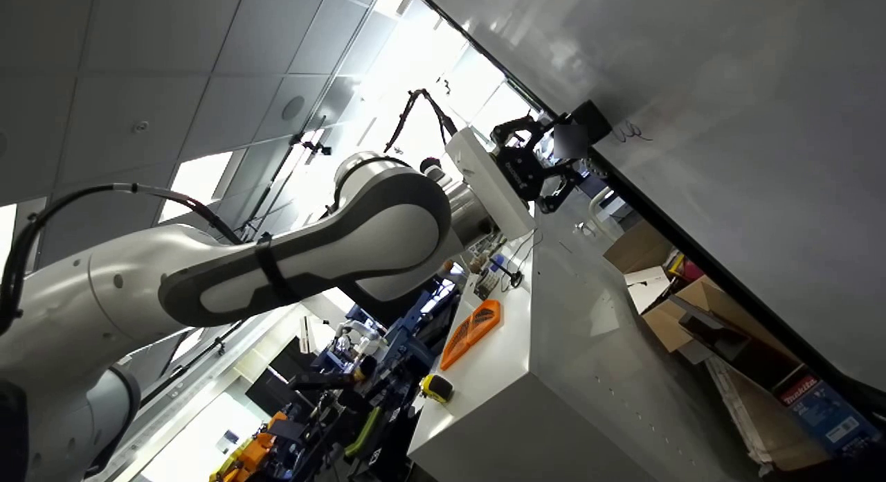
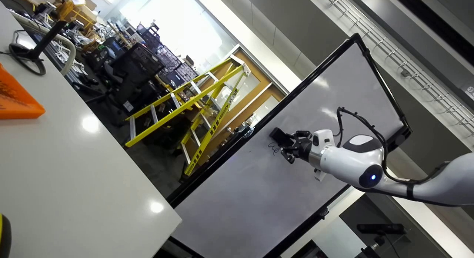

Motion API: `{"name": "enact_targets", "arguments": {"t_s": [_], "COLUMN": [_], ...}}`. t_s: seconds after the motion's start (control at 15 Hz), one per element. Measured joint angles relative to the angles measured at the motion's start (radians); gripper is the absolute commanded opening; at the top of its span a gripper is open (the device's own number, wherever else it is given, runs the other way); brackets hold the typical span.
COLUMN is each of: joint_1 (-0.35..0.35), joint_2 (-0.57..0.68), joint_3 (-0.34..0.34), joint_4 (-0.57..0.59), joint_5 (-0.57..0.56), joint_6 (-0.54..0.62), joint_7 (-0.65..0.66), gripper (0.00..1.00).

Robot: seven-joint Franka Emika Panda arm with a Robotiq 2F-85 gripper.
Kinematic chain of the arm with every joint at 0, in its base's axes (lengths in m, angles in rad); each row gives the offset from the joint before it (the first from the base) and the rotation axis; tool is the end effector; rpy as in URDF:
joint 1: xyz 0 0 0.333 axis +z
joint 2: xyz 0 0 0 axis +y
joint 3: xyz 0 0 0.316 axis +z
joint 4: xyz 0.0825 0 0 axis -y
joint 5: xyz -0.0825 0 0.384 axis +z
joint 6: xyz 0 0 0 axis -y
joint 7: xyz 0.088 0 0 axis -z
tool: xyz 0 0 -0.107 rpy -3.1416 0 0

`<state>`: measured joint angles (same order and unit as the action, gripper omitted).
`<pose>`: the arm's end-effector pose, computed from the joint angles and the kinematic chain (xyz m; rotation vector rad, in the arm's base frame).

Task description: Use the eraser to clean the whiteboard

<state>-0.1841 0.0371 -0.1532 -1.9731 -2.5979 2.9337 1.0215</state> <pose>0.5440 -0.1549 0.4552 1.5800 1.0475 0.7456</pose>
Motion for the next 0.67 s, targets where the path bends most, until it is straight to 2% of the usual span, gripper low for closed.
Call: {"name": "enact_targets", "arguments": {"t_s": [0.67], "joint_1": [-0.006], "joint_2": [0.043], "joint_3": [0.006], "joint_4": [0.058], "joint_5": [-0.002], "joint_6": [-0.012], "joint_7": [0.037], "gripper": [0.30]}}
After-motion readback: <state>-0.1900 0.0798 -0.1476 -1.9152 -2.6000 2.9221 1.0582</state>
